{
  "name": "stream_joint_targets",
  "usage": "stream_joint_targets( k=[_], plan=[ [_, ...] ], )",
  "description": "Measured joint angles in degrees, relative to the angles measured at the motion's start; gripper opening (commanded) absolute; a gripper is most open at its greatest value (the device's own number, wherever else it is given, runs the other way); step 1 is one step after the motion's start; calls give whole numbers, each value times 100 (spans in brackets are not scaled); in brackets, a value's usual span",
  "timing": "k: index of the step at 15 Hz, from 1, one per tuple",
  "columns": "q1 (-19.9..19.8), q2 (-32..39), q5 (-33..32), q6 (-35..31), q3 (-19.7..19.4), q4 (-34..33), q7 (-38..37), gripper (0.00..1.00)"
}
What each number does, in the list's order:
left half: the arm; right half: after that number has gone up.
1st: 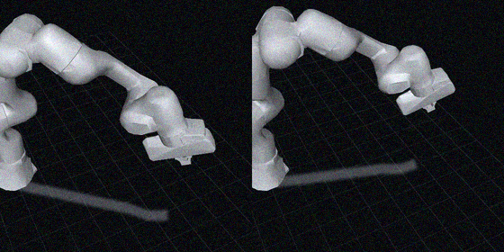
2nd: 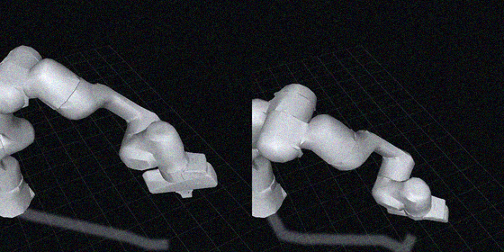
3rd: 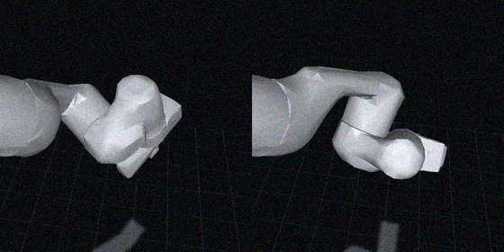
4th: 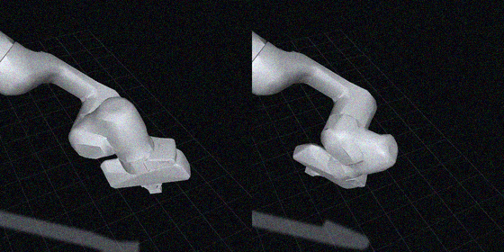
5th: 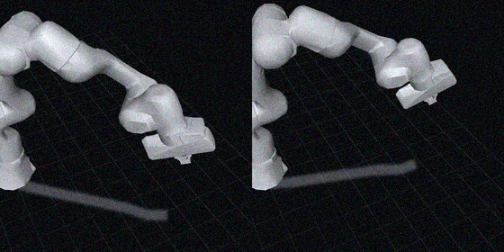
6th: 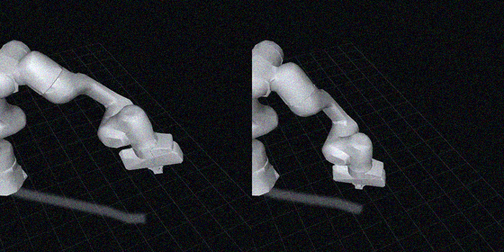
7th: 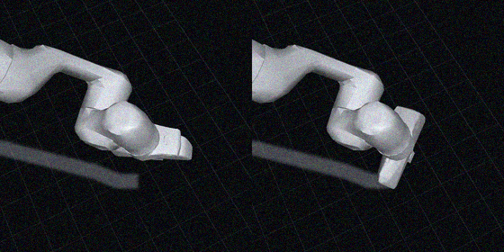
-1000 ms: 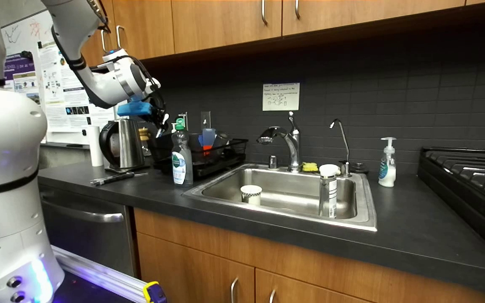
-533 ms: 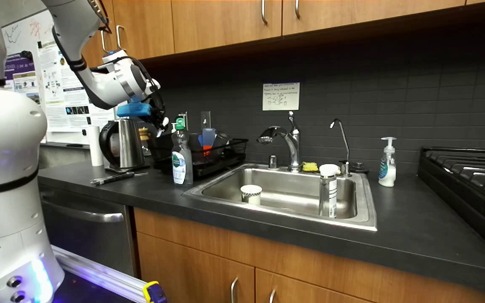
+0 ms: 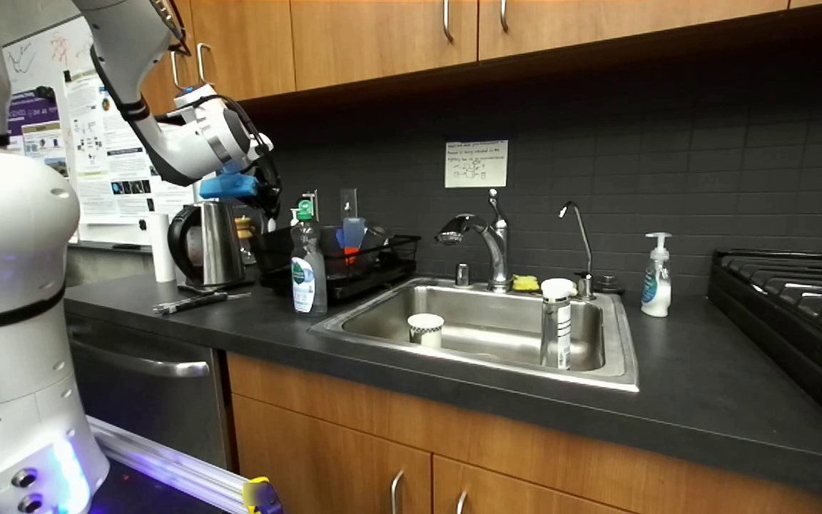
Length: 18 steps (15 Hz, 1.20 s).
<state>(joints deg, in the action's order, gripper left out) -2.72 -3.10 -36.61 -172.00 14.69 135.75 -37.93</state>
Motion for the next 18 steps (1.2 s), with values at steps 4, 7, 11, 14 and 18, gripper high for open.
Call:
stream_joint_targets(
  k=[4, 7, 11, 14, 18],
  plan=[
    [-10, -44, 6, 0, -32, 6, 3, 29],
    [0, -47, 45, 0, -25, 28, 5, 45],
    [48, -75, 179, 0, -10, 90, 10, 12],
    [101, -212, 320, 10, 10, 190, 11, 0],
    [151, -554, 501, 89, 11, 362, 12, 0]
  ],
)
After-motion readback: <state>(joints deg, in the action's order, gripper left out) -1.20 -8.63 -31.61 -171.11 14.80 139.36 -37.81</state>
